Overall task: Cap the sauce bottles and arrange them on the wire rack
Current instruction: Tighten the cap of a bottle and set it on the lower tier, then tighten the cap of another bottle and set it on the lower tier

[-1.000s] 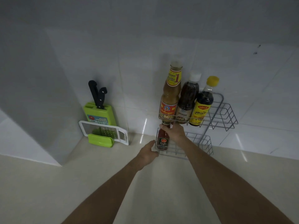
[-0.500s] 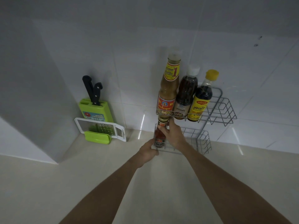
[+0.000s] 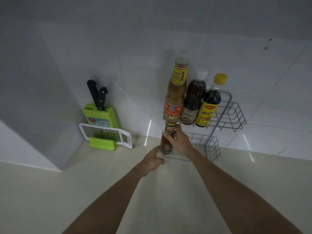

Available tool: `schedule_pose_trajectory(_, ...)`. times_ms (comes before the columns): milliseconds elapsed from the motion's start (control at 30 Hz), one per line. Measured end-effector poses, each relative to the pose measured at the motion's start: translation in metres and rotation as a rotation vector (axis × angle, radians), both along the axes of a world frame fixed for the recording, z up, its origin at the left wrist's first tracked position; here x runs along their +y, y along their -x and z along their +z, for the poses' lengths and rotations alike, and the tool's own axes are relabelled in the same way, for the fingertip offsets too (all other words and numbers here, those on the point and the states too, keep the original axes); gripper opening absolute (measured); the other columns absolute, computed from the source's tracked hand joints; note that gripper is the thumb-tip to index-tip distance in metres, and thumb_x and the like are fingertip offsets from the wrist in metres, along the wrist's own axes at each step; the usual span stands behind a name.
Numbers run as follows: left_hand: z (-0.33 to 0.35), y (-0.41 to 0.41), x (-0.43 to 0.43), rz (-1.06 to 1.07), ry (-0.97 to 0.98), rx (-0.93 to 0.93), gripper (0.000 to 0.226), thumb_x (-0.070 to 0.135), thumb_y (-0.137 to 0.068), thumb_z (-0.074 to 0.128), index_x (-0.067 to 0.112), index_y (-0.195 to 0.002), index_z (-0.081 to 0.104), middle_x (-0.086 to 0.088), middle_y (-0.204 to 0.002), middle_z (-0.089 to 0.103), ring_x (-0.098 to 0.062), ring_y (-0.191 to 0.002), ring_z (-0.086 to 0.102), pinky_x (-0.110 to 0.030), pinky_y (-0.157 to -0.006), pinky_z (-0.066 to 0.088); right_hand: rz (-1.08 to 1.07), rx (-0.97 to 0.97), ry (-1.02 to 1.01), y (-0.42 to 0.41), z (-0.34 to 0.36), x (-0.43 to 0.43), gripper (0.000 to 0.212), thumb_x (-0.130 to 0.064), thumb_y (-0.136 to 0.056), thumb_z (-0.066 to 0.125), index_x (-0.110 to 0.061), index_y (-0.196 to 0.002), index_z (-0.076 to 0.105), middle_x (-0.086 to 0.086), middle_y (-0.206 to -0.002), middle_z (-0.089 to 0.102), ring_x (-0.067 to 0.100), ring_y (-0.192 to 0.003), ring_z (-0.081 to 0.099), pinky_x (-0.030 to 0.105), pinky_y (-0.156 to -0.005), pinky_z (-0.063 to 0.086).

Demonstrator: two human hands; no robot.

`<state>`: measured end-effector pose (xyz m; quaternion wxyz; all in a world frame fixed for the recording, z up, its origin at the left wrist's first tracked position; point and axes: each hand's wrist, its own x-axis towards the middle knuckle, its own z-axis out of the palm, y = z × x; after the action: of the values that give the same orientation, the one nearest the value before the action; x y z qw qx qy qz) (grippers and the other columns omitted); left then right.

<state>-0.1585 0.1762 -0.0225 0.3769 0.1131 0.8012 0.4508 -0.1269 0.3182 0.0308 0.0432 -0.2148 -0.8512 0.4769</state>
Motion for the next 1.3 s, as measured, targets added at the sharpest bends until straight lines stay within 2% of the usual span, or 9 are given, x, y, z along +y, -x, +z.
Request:
schedule_pose_trajectory(133, 0.0, 0.0, -0.007, 0.019, 0.008, -0.002, 0.08, 0.006, -0.087, 0.059, 0.021, -0.154, 0.019, -0.004, -0.161, 0.022, -0.022, -0.147, 0.024, -0.03, -0.111, 0.029, -0.007, 0.012, -0.006, 0.001, 0.0, -0.001, 0.05, -0.031, -0.089, 0.063, -0.012, -0.128, 0.038, 0.013, -0.128, 0.059, 0.03, -0.117, 0.056, 0.039, -0.097, 0.043)
schedule_pose_trajectory(500, 0.011, -0.011, -0.024, 0.075, -0.041, 0.054, 0.074, 0.005, -0.088, 0.058, 0.022, -0.152, 0.026, 0.001, -0.16, 0.026, -0.019, -0.146, 0.028, -0.028, -0.113, 0.028, -0.082, 0.031, -0.012, -0.02, -0.011, -0.004, 0.054, -0.017, -0.087, 0.065, -0.009, -0.132, 0.036, 0.015, -0.135, 0.053, 0.029, -0.122, 0.052, 0.032, -0.092, 0.042)
schedule_pose_trajectory(667, 0.02, -0.035, -0.039, 0.13, -0.126, 0.054, 0.07, 0.004, -0.087, 0.06, 0.021, -0.149, 0.033, 0.0, -0.158, 0.032, -0.016, -0.144, 0.031, -0.032, -0.118, 0.027, -0.09, 0.175, 0.073, -0.066, -0.006, -0.017, 0.044, -0.015, -0.086, 0.067, -0.015, -0.123, 0.045, 0.0, -0.124, 0.054, 0.018, -0.117, 0.051, 0.032, -0.097, 0.043)
schedule_pose_trajectory(767, 0.028, -0.064, -0.049, 0.121, -0.198, 0.032, 0.065, -0.002, -0.086, 0.06, 0.017, -0.145, 0.04, -0.005, -0.153, 0.04, -0.016, -0.142, 0.036, -0.03, -0.115, 0.032, -0.023, 0.223, 0.081, -0.103, 0.006, -0.029, 0.03, -0.012, -0.086, 0.067, -0.023, -0.111, 0.052, -0.011, -0.113, 0.059, 0.013, -0.11, 0.056, 0.031, -0.096, 0.047)
schedule_pose_trajectory(867, 0.037, -0.102, -0.059, 0.073, -0.252, 0.021, 0.059, -0.007, -0.088, 0.056, 0.012, -0.142, 0.045, -0.008, -0.146, 0.048, -0.019, -0.138, 0.041, -0.022, -0.103, 0.035, 0.077, 0.251, 0.008, -0.144, 0.019, -0.039, 0.02, -0.011, -0.087, 0.065, -0.026, -0.1, 0.061, -0.012, -0.107, 0.066, 0.008, -0.101, 0.063, 0.022, -0.089, 0.051)
schedule_pose_trajectory(1000, 0.034, -0.152, -0.08, -0.044, -0.253, -0.005, 0.056, -0.008, -0.087, 0.055, 0.016, -0.137, 0.05, -0.007, -0.14, 0.056, -0.021, -0.137, 0.045, -0.029, -0.112, 0.036, 0.172, 0.203, -0.061, -0.194, 0.03, -0.052, 0.008, -0.017, -0.086, 0.066, -0.023, -0.091, 0.069, -0.017, -0.092, 0.07, -0.002, -0.086, 0.065, 0.014, -0.079, 0.05)
schedule_pose_trajectory(1133, 0.025, -0.196, -0.105, -0.258, -0.184, -0.058, 0.071, -0.02, -0.079, 0.044, 0.015, -0.14, 0.046, -0.003, -0.145, 0.051, -0.015, -0.14, 0.04, -0.028, -0.109, 0.036, 0.319, 0.12, -0.072, -0.24, 0.042, -0.065, 0.004, -0.028, -0.084, 0.07, -0.025, -0.082, 0.07, -0.014, -0.077, 0.069, 0.001, -0.071, 0.061, 0.018, -0.065, 0.049)
schedule_pose_trajectory(1233, 0.021, -0.225, -0.122, -0.474, -0.155, -0.071, 0.079, -0.012, -0.075, 0.05, 0.017, -0.148, 0.037, 0.005, -0.151, 0.043, -0.005, -0.141, 0.035, -0.023, -0.112, 0.031, 0.483, -0.019, -0.167, -0.27, 0.051, -0.075, 0.026, -0.055, -0.076, 0.07, -0.029, -0.081, 0.065, -0.009, -0.069, 0.066, 0.001, -0.063, 0.057, 0.02, -0.06, 0.048)
schedule_pose_trajectory(1300, 0.015, -0.243, -0.127, -0.517, -0.113, -0.026, 0.073, 0.005, -0.074, 0.064, 0.026, -0.141, 0.045, 0.009, -0.143, 0.051, -0.004, -0.133, 0.044, -0.025, -0.11, 0.036, 0.573, -0.135, -0.322, -0.285, 0.054, -0.081, 0.042, -0.071, -0.068, 0.065, -0.033, -0.086, 0.057, -0.01, -0.07, 0.063, 0.003, -0.064, 0.057, 0.028, -0.062, 0.049)
